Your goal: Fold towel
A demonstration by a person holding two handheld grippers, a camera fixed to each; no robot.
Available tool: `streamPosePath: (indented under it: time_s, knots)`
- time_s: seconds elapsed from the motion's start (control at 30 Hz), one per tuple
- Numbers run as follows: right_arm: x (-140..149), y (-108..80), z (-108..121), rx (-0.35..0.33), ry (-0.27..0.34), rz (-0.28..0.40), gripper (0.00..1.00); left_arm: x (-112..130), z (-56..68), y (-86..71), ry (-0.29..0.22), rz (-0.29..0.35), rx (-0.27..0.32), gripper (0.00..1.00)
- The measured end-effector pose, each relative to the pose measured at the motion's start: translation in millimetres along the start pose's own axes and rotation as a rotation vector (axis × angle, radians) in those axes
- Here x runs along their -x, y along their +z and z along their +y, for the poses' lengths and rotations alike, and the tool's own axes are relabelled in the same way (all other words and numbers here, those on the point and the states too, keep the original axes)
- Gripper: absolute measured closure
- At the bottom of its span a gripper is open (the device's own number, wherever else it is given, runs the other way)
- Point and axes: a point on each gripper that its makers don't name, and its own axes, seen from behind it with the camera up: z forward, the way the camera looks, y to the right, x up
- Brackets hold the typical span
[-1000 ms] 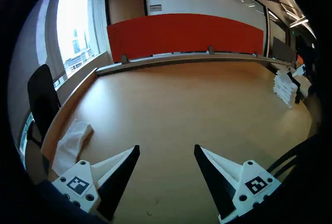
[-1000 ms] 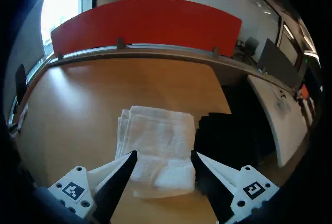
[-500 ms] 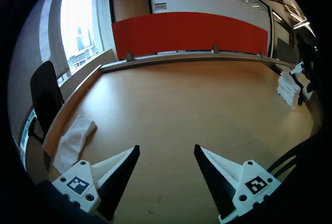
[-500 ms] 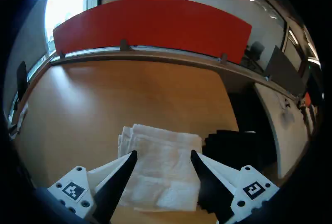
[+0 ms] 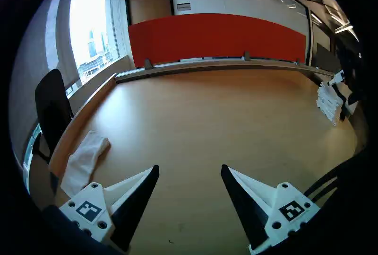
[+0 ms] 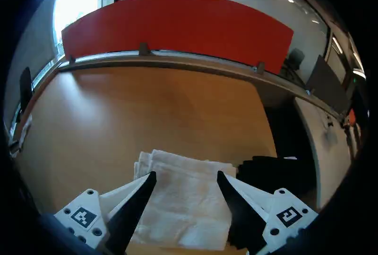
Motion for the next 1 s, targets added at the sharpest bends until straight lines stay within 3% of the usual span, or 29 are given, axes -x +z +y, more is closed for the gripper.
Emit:
streamPosePath:
  time_s: [1.0]
  knots:
    - [17,37.4,-1,-0.012,0.01,-0.06,0.0,9,-5.4,-15.1,0.013,-0.017,-0.024,0.02]
